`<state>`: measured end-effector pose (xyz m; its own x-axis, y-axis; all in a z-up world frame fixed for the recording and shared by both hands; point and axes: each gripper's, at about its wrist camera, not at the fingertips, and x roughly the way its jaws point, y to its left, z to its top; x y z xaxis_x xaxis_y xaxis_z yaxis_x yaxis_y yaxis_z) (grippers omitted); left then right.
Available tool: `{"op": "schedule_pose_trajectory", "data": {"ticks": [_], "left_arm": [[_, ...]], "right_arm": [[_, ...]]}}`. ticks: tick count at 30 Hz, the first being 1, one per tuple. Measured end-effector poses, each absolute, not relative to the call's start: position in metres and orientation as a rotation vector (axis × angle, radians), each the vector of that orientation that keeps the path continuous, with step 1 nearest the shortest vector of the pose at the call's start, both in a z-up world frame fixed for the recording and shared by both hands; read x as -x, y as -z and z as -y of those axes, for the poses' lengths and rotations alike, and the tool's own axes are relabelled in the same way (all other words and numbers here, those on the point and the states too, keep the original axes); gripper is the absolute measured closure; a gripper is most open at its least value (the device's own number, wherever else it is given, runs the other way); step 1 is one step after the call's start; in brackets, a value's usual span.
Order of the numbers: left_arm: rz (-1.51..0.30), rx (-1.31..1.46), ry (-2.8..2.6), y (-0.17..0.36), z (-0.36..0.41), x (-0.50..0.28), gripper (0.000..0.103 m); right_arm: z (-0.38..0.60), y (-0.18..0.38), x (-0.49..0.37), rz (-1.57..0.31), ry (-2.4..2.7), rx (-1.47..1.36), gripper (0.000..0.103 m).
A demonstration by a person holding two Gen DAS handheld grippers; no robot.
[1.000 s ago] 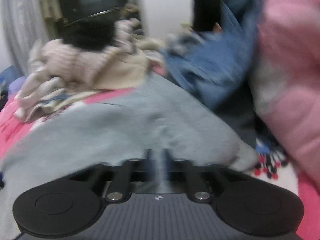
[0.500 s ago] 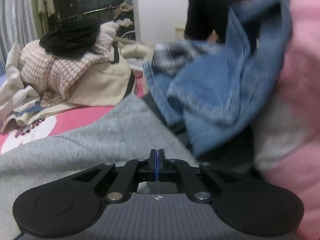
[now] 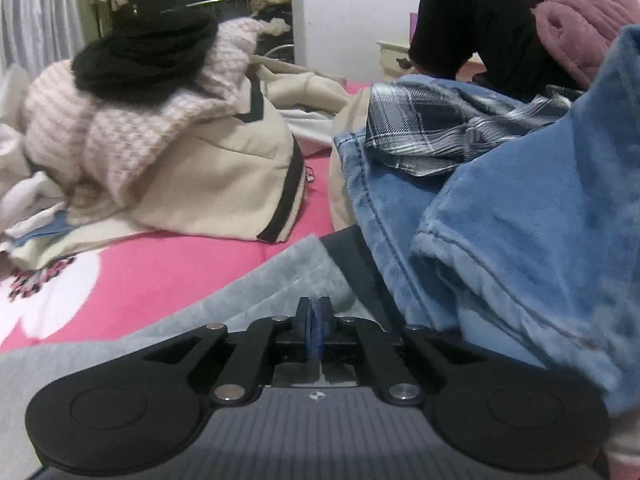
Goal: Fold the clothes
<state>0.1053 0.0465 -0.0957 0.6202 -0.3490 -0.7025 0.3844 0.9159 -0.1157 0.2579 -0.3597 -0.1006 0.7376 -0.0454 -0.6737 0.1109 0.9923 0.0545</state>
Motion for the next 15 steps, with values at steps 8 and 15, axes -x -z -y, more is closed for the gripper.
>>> {"op": "schedule_pose_trajectory", "data": {"ticks": [8, 15], "left_arm": [[-0.804, -0.042, 0.432, 0.096, -0.046, -0.109, 0.06], [-0.823, -0.036, 0.413, 0.095, -0.042, -0.111, 0.058]], "right_arm": [[0.407, 0.021, -0.178, -0.56, 0.006, -0.173, 0.096], [0.426, 0.024, -0.085, -0.632, -0.005, -0.369, 0.096]]}}
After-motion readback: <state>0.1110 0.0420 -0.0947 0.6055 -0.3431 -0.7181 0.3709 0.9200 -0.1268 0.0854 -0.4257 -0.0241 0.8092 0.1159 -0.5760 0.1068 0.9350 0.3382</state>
